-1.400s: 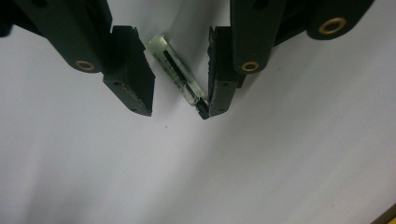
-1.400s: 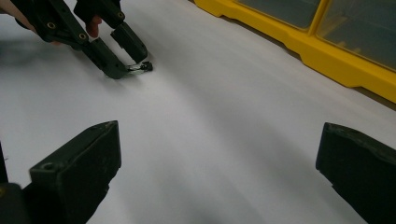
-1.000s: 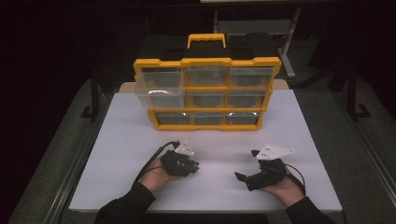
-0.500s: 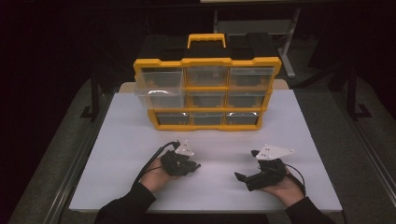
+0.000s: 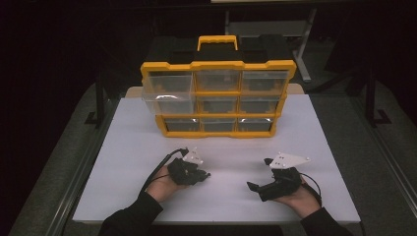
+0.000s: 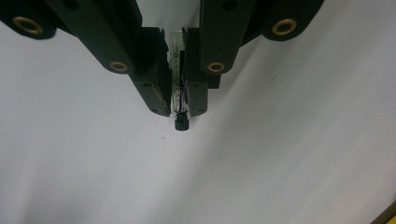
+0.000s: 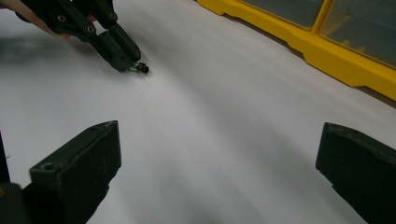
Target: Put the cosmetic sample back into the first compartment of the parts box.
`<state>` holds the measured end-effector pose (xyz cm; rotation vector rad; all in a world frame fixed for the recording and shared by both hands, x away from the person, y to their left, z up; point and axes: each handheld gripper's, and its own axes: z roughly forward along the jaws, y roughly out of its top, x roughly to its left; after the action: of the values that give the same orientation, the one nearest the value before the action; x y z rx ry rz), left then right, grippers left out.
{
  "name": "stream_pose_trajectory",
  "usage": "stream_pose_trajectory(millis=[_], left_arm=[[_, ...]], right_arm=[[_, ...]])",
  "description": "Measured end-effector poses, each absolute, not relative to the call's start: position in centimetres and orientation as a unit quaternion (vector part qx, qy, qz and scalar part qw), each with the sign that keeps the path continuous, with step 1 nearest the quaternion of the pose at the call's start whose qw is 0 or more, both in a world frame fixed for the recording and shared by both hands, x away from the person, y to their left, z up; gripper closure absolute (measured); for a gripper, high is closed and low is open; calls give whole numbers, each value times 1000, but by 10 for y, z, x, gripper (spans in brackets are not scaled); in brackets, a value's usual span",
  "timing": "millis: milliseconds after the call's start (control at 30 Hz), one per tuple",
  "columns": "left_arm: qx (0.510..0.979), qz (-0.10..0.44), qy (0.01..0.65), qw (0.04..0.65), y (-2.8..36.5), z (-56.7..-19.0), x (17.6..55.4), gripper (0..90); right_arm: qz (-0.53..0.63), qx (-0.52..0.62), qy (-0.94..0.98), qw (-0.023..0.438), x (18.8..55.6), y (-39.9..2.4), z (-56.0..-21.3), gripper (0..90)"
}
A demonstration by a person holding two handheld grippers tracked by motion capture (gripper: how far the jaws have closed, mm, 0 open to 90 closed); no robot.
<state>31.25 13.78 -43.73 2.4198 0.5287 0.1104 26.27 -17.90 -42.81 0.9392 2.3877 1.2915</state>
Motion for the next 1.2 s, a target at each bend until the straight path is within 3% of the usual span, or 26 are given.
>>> stream_pose_trajectory(millis=[1200], left_arm=[[918,30,211,333,187,-410,320,806]], right_arm=[[446,324,824,133,263,-179,-429,0]])
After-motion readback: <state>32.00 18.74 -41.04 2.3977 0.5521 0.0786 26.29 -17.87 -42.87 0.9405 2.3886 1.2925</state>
